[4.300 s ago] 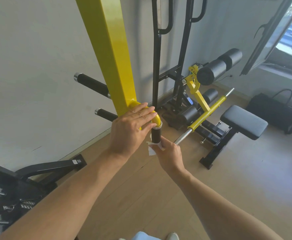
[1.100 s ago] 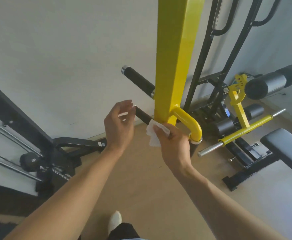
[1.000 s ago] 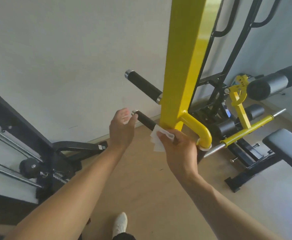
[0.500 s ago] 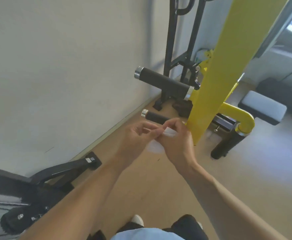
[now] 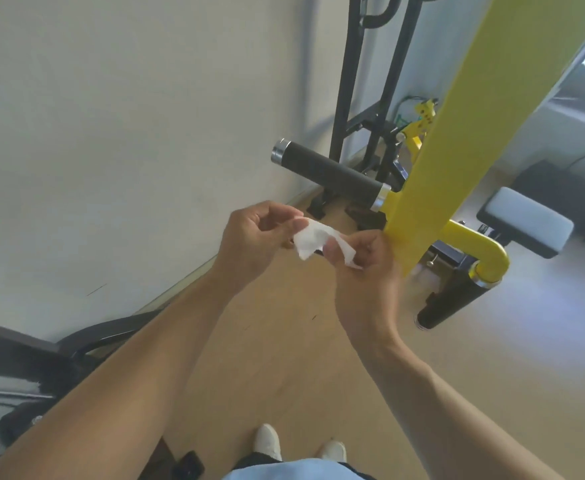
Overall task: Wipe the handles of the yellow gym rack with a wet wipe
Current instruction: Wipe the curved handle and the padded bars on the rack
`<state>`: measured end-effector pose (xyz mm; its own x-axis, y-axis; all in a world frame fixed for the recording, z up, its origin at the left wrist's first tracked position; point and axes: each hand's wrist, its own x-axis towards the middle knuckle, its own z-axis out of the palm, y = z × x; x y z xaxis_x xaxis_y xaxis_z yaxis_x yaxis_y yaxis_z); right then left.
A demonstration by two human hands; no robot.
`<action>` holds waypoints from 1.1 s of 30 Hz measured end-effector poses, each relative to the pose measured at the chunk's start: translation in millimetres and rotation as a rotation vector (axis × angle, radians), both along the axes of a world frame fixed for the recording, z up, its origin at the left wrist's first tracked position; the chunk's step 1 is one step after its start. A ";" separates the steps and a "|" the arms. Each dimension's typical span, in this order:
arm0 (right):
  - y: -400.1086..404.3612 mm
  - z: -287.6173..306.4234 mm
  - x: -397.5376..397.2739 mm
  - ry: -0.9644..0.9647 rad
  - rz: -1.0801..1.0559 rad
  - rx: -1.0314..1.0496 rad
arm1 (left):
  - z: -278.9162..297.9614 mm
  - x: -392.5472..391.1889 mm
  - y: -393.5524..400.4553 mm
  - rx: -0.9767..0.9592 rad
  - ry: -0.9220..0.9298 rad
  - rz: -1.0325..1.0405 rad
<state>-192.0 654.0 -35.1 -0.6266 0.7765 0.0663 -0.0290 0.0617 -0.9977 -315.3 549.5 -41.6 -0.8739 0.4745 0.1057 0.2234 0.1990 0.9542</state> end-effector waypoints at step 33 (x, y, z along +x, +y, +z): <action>29.8 -5.5 -72.5 -1.068 0.395 1.395 | -64.6 -46.0 13.9 -0.012 -0.162 -0.078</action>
